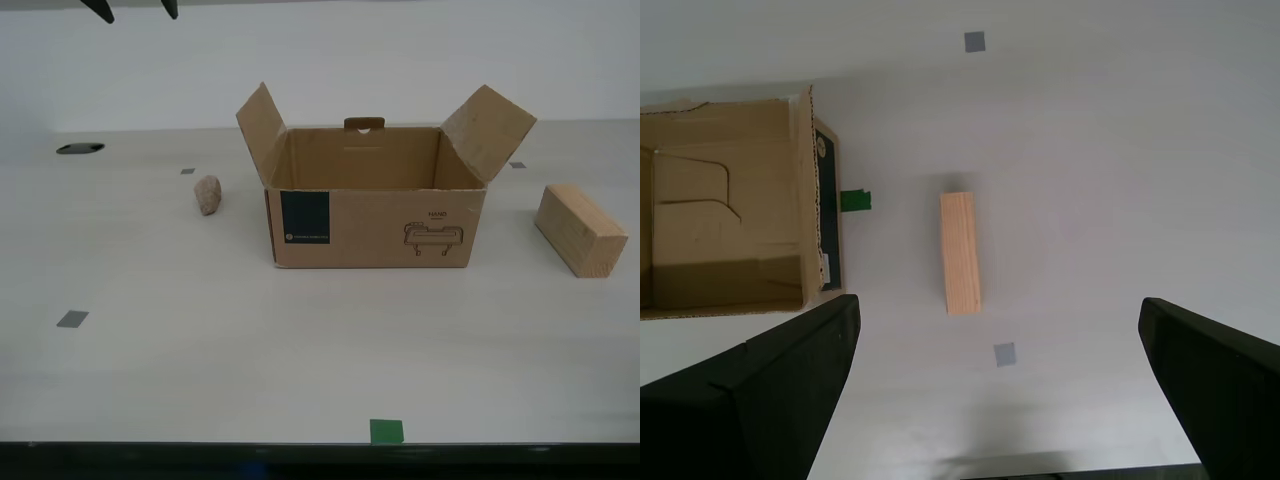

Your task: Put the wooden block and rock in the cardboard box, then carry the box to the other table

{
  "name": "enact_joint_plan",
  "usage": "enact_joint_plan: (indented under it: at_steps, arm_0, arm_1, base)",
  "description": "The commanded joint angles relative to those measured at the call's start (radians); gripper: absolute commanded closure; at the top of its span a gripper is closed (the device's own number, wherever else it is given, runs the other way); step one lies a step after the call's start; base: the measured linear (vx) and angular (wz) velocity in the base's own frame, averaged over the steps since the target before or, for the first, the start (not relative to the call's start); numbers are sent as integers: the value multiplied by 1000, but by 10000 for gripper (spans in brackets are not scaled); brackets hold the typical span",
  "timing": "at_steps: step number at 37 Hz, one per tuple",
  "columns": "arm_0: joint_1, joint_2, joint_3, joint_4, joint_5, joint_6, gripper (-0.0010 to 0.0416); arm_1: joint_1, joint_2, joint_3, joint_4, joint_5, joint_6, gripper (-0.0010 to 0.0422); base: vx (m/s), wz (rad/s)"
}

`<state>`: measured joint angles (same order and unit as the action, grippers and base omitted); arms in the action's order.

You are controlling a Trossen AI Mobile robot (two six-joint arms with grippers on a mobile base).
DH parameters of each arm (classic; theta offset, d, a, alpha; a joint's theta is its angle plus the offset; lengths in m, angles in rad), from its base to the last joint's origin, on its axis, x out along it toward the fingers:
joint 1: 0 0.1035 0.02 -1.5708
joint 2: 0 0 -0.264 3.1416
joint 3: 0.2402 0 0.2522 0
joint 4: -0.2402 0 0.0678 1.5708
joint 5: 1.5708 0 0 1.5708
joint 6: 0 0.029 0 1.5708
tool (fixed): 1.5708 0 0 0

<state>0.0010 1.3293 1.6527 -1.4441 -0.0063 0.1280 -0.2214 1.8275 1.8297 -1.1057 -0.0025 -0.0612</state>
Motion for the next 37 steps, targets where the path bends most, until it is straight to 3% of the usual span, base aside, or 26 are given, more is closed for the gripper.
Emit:
enact_joint_plan:
  at_steps: [1,24,29,37]
  arm_0:
    - [0,19,1,-20,-1,-13,16]
    - [1,204,-10,30,-4,-48,16]
    - [1,203,-66,98,-4,-50,16]
    - [1,203,-183,110,-4,-54,16]
  arm_1:
    - [-2,-1,1,2,-2,-2,12]
    - [-3,-1,1,-1,-2,-2,12]
    - [-3,-1,1,-6,-2,-2,12]
    - [-3,-1,1,-11,-2,-2,12]
  base:
    - [0,0]
    - [0,0]
    - [0,0]
    - [0,0]
